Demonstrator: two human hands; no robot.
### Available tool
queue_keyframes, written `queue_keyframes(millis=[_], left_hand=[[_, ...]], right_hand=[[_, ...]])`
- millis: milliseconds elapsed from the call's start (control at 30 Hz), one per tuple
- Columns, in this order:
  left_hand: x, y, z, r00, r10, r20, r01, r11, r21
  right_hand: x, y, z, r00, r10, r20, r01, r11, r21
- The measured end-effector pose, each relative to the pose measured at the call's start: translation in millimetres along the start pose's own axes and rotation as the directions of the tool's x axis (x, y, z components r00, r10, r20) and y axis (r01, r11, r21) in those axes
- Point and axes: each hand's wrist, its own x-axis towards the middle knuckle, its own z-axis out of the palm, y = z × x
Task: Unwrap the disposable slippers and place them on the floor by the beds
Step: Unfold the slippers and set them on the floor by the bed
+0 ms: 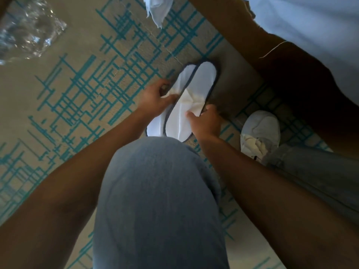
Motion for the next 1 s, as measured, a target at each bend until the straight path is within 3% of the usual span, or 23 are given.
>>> queue_keyframes(millis=[133, 267, 433, 633, 867, 1000], left_hand=[[-3.4, 2.3, -1.2, 0.995, -0.051, 0.087, 0.076, 0.946, -0.317], [-3.4, -1.8, -9.0, 0.994, -0.093, 0.064, 0.112, 0.872, -0.476], [9.2, -3.8, -17.4, 1.0, -0.021, -0.022, 0.013, 0.953, -0.303], [24.8, -0.6, -16.9, 0.999, 0.039, -0.026, -0.041, 0.996, -0.081], [30.0, 7.8, 4.2, 0.995, 0.05, -0.083, -0.051, 0.999, -0.004], [25.6, 10.5, 11.9, 0.974, 0.191, -0.118, -0.161, 0.961, 0.225]], right_hand=[[4.8, -8.0, -9.6, 0.989, 0.057, 0.134, -0.089, 0.967, 0.241], [12.2, -6.3, -18.9, 0.958, -0.015, 0.285, -0.071, 0.955, 0.288], [15.0, 17.9, -42.6, 0.92, -0.033, 0.392, -0.123, 0.922, 0.366], [14.0, 72.6, -47.1, 0.943, 0.159, 0.294, -0.212, 0.964, 0.161], [8.8, 64.8, -32.7, 0.984, 0.072, 0.165, -0.065, 0.997, -0.043], [11.3, 56.9, -27.4, 0.985, 0.096, 0.14, -0.081, 0.991, -0.11]])
